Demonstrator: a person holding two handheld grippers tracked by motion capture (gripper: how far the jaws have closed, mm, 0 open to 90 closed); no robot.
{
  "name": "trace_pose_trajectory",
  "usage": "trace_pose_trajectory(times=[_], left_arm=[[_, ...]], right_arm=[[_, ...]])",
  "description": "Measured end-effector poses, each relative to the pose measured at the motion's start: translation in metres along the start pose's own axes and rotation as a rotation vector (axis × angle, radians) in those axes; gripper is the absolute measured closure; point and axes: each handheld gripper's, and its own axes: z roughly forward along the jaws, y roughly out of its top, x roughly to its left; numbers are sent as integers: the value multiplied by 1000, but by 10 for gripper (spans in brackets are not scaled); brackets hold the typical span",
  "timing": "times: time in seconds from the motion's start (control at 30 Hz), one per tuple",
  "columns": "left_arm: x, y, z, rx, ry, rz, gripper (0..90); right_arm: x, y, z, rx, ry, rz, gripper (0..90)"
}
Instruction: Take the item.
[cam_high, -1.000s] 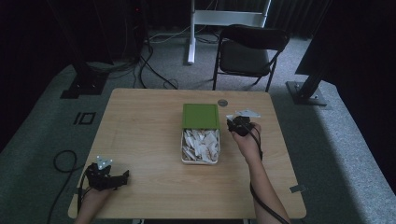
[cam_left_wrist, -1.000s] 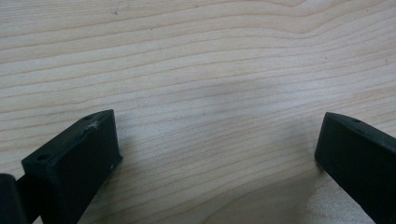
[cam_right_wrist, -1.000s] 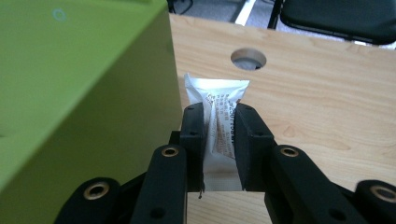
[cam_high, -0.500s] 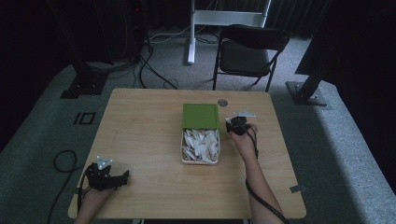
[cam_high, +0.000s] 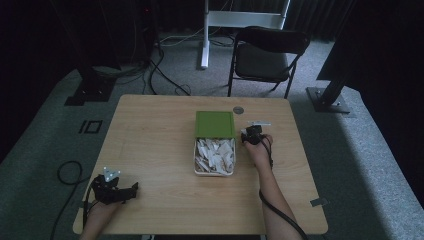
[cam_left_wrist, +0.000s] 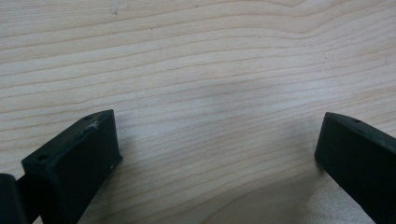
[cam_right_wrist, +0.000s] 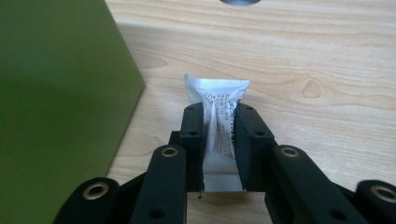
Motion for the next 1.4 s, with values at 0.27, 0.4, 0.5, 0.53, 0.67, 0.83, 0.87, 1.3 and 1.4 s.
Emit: trace_pose_trajectory(times=[0.27,0.4,0.5,0.53,0.67,0.83,0.87,1.3,1.4], left_arm=[[0,0,0,0,0,0,7],[0,0,0,0,0,0,7],[0,0,0,0,0,0,7],[0,0,0,0,0,0,7],[0,0,0,0,0,0,7],[0,0,0,0,0,0,7],[0,0,0,0,0,0,7],[0,0,0,0,0,0,7],[0,0,0,0,0,0,6]], right_arm=[[-2,-2,2,-1,0,28,500],[-6,-1,-2,-14,1,29,412],[-6,-2,-5,-15,13,30,380],[-7,-3,-7,-15,30,10,355],[-10,-6,-14,-25,46,-1,319],[-17,-12,-25,-43,50,-13,303],[-19,-14,-27,-46,53,-25,302],[-37,-37,-57,-91,33,-51,203],[-40,-40,-64,-100,38,-50,195]])
